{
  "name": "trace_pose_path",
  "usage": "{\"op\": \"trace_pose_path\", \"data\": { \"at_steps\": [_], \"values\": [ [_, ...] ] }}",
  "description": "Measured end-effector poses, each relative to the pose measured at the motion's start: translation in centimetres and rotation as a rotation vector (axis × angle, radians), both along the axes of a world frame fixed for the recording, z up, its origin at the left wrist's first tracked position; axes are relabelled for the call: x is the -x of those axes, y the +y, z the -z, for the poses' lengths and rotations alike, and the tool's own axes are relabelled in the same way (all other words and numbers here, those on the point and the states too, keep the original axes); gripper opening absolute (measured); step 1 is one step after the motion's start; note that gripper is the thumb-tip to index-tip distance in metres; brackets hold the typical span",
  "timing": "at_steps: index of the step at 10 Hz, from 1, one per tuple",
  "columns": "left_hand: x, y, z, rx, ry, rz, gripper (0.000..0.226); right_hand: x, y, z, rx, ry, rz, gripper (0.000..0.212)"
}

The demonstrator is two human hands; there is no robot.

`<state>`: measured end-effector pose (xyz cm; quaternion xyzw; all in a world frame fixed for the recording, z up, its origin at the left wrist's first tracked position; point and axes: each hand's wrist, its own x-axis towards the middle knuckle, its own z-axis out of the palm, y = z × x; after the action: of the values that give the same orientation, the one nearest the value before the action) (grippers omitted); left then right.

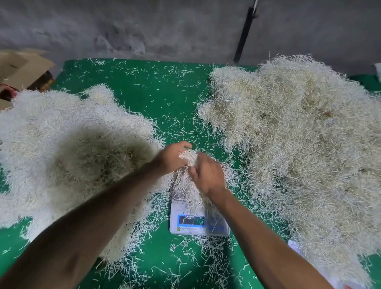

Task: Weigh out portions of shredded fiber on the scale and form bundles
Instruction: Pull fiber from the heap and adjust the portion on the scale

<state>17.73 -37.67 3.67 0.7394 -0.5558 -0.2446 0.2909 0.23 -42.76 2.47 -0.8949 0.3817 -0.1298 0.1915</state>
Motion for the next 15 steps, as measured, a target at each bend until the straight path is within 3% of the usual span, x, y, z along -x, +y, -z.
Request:
{"op": "trace_pose_path", "data": {
  "at_steps": [1,2,3,4,5,6,7,8,9,10,11,12,13,14,15],
  "values": [
    [-1.3,-0.1,-1.2,0.103,-0.086,0.062,0.031,-0.2,-1.4,-0.6,-0.079,0.064,0.057,0.021],
    [-3.0,0.6,-1.7,0.151,-0.032,-0.117,0.027,0.0,-2.0,-1.9,-0.138,0.081,0.042,0.026],
    [-2.5,-0.2,-1.7,0.154,0.153,-0.397,0.031,-0.8,-1.4,-3.1,-0.088,-0.001,-0.007,0.032],
    [-2.6,-1.8,-2.2,0.117,0.461,-0.872,0.028,-0.1,-1.3,-3.4,-0.083,-0.052,0.02,0.031],
    [-5.5,-1.5,-3.2,0.051,0.579,-1.129,0.024,2.6,-1.2,-2.2,-0.06,0.007,0.037,0.028],
    [-7.5,-1.1,-5.1,0.22,0.663,-1.055,0.037,4.3,-1.1,-0.9,-0.092,0.039,0.043,0.03],
    [-8.1,-1.2,-7.1,0.4,0.829,-1.095,0.04,4.3,-1.2,-1.0,-0.098,0.136,0.014,0.031],
    [-7.1,-2.8,-8.9,0.643,0.874,-1.151,0.041,3.9,-1.7,-1.8,-0.064,0.193,-0.009,0.031],
    [-6.0,-3.7,-9.1,0.629,0.9,-1.131,0.043,3.3,-2.3,-2.8,-0.022,0.23,-0.05,0.025],
    [-6.1,-4.2,-9.4,0.712,1.049,-1.115,0.038,3.3,-3.3,-3.6,-0.004,0.337,-0.057,0.026],
    [-6.6,-4.5,-9.7,0.162,0.427,-0.991,0.033,4.0,-3.5,-2.4,-0.02,0.419,-0.036,0.027],
    [-6.3,-4.7,-10.7,0.102,0.238,-0.934,0.024,4.2,-2.8,-1.2,-0.077,0.368,-0.007,0.025],
    [-4.7,-5.8,-10.8,0.12,0.489,-0.842,0.02,3.3,-2.6,-2.1,-0.039,0.198,0.039,0.041],
    [-2.7,-5.6,-9.7,0.049,0.445,-0.613,0.033,1.5,-3.1,-4.9,0.064,-0.082,0.128,0.051],
    [-1.9,-5.1,-9.4,-0.015,0.406,-0.478,0.04,-0.3,-4.2,-7.9,-0.208,-0.263,0.03,0.068]
  ]
}}
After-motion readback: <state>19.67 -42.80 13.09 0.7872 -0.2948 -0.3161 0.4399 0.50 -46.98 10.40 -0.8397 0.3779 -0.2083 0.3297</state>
